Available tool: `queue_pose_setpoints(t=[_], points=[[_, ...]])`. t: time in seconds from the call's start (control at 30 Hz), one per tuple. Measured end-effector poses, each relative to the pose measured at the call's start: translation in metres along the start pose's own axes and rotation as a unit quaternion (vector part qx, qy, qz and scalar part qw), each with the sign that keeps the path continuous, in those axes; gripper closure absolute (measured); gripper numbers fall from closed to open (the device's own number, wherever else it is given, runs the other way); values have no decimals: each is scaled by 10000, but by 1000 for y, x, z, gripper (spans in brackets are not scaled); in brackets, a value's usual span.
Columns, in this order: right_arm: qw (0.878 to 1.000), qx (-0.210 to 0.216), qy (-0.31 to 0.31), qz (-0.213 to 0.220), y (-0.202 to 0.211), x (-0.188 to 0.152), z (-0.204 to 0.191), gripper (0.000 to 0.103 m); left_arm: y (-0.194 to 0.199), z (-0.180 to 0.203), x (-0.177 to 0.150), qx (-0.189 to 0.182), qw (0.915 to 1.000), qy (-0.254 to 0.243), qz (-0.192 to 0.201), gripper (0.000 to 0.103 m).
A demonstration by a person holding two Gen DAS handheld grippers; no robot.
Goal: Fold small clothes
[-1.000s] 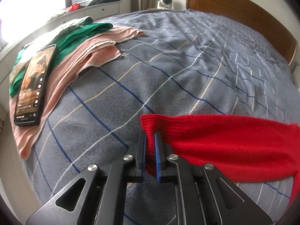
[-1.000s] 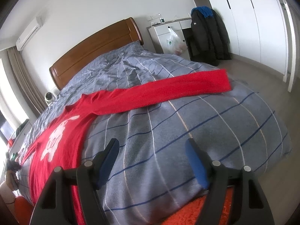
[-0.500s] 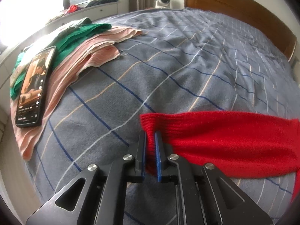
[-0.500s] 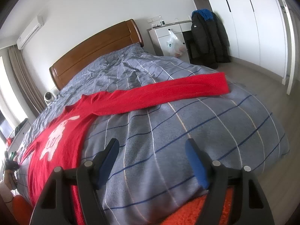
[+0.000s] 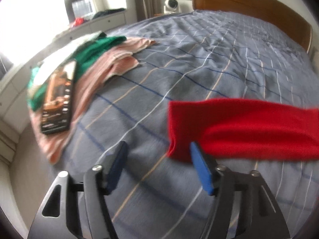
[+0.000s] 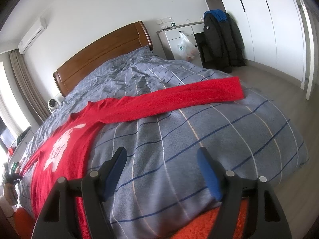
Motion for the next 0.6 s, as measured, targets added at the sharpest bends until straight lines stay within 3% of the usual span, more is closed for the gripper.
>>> queue_pose_setpoints(t=[0.1, 0.23, 0.47, 0.6], points=[[10000, 0, -5, 8, 0, 0, 0, 31, 23, 11, -11, -53, 9994, -342, 93, 31], [10000, -23, 24, 0, 0, 2, -2, 31, 66, 51, -25, -821, 9938, -678, 321, 25], [9998, -104, 190, 0, 0, 1, -8, 31, 141, 140, -32, -2231, 9656, -1070, 798, 14], [9998, -104, 156, 10, 1, 1, -8, 31, 160, 182, -39, -2898, 9480, -1134, 668, 11]])
Point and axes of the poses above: each gripper's, at about its wrist camera, not at the fingertips, and y roughly against the way its jaws point, z to its right, x to its top, the point moved 7 cm from there along -y, roughly the way its jaws point, and after that the axes turned 4 degrees about -y, right-handed, at the moved point
